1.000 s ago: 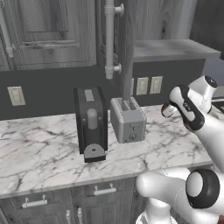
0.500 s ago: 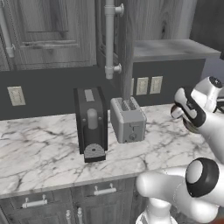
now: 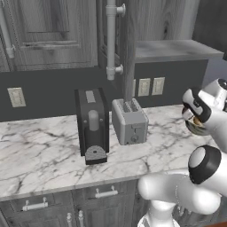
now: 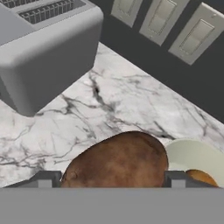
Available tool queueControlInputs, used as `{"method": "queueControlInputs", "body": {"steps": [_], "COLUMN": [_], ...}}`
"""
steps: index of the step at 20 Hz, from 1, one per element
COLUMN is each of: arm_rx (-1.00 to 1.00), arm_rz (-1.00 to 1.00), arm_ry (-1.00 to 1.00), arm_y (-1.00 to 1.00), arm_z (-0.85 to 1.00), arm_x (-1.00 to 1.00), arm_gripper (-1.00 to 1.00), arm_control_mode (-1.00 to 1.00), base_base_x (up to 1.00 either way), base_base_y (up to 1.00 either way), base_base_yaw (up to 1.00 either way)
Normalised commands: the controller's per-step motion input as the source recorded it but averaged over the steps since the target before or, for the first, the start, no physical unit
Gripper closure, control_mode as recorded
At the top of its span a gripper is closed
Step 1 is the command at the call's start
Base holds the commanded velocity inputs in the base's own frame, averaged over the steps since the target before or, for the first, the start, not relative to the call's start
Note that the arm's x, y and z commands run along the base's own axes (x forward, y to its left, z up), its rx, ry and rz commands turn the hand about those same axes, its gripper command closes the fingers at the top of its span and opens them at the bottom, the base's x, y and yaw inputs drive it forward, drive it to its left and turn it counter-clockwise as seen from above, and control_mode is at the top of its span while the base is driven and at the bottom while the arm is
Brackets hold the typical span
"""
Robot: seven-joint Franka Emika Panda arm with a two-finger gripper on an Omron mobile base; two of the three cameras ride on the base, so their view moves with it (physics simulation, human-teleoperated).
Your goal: Pick the potatos from the cabinet and place them in one bowl. Pick the mango from the sink and place it in the other bowl.
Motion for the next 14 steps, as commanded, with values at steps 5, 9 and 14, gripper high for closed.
{"method": "queueControlInputs", "body": {"steps": [5,9,14], "arm_rx": [-0.01,0.00,-0.01], "arm_rz": [-0.02,-0.01,0.00], "arm_ry": [0.00,0.00,0.00], "arm_y": [-0.54,-0.51,-0.47], "arm_z": [0.00,-0.02,-0.11], "arm_x": [0.09,0.00,0.14], "arm_gripper": [1.00,1.00,1.00], "arm_control_mode": [-1.00,-1.00,-1.00], "base_base_x": [0.00,0.00,0.00], "base_base_y": [0.00,0.00,0.00], "base_base_yaw": [0.00,0.00,0.00]}}
